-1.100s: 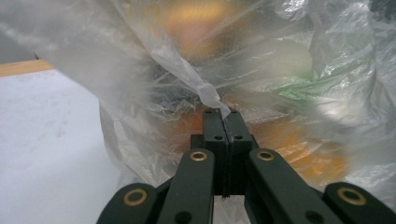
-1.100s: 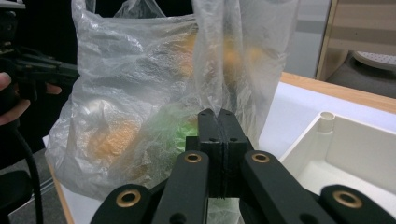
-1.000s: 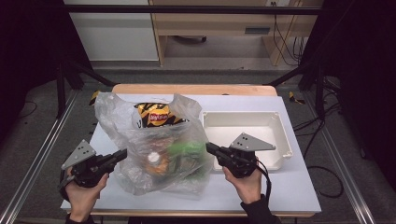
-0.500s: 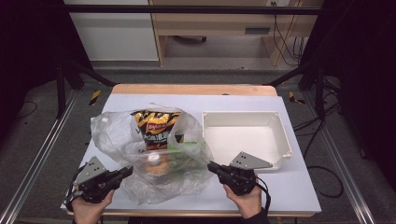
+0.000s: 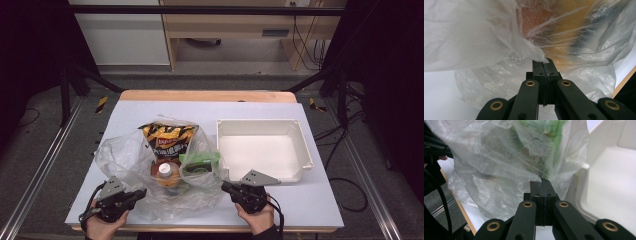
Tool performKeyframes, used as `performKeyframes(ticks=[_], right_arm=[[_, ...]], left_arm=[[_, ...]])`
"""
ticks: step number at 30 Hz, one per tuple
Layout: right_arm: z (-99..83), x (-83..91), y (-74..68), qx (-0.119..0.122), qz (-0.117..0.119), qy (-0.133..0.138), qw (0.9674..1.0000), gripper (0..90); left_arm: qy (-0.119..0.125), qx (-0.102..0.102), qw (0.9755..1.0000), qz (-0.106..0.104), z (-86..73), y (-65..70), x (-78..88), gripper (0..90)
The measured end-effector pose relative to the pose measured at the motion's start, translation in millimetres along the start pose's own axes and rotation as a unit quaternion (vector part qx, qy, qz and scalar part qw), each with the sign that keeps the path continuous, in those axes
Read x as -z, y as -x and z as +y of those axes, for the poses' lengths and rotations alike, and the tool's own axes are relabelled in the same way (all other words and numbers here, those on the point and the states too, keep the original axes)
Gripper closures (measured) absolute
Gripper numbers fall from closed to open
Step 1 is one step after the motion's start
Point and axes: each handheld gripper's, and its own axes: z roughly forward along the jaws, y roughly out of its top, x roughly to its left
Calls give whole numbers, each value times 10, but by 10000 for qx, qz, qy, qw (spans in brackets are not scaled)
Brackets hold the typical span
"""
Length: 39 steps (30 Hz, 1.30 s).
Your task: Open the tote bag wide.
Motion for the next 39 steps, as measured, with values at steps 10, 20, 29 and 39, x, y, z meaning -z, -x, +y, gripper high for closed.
performKeyframes(ticks=[10,20,29,39], right_arm=[[-151,-164,10,40,-207,-333,9992,896],[-206,-213,-31,254,-354,-405,9982,773],[-51,90,-117,450,-291,260,9982,548],[212,242,-212,605,-286,738,9950,409]], left_arm=[[-472,-27,9988,142,-102,-26,-228,899],[-49,193,9998,97,-123,-59,-141,685],[819,332,9957,276,16,-44,157,353],[1358,427,9891,366,238,-105,391,276]])
